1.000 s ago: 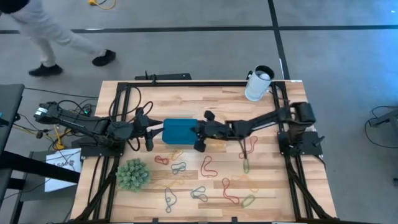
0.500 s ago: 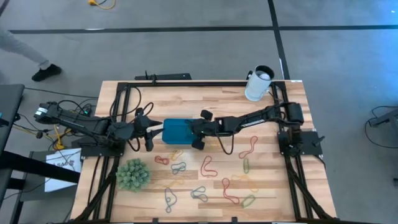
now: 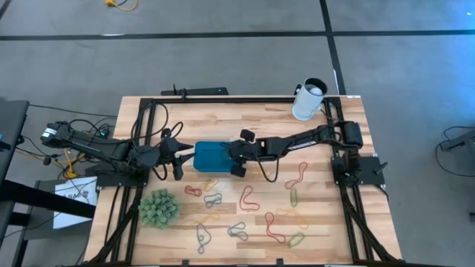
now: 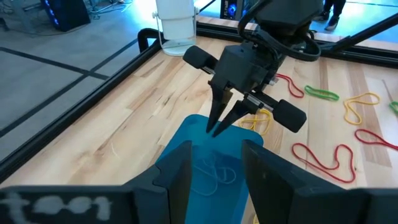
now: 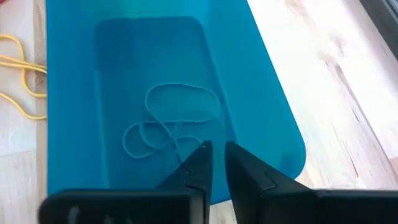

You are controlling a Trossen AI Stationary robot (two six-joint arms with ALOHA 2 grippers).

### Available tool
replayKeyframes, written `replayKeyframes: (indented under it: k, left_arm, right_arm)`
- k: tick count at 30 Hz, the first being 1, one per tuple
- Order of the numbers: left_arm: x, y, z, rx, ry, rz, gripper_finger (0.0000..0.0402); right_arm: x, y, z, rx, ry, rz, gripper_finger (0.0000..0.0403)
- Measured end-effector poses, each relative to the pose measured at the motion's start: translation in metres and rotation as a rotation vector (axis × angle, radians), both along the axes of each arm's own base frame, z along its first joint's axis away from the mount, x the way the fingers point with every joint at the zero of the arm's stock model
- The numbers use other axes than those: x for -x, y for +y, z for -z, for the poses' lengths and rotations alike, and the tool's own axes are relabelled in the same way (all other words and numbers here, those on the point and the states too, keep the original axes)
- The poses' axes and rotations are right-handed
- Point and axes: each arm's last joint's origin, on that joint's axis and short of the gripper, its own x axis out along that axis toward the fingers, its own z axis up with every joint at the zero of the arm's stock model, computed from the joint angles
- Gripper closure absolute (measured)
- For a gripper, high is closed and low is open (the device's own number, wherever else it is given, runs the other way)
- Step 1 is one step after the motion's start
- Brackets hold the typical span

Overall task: Pick and place items into bin
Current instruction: Put the blue rubber band into the blue bin

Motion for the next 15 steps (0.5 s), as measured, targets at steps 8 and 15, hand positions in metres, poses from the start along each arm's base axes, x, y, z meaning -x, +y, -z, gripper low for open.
replayKeyframes:
  k: [8, 15]
  left_arm:
    - [0.0, 0.0, 0.0, 0.006, -0.002, -0.001, 0.0271]
    - [-0.003, -0.005, 0.006, 0.097, -0.014, 0.141, 0.0271]
  right_arm:
    - [0.0, -0.001, -0.001, -0.032, -0.004, -0.01, 0.0326]
    - [-0.002, 0.017, -0.034, -0.036, -0.01, -0.076, 0.0327]
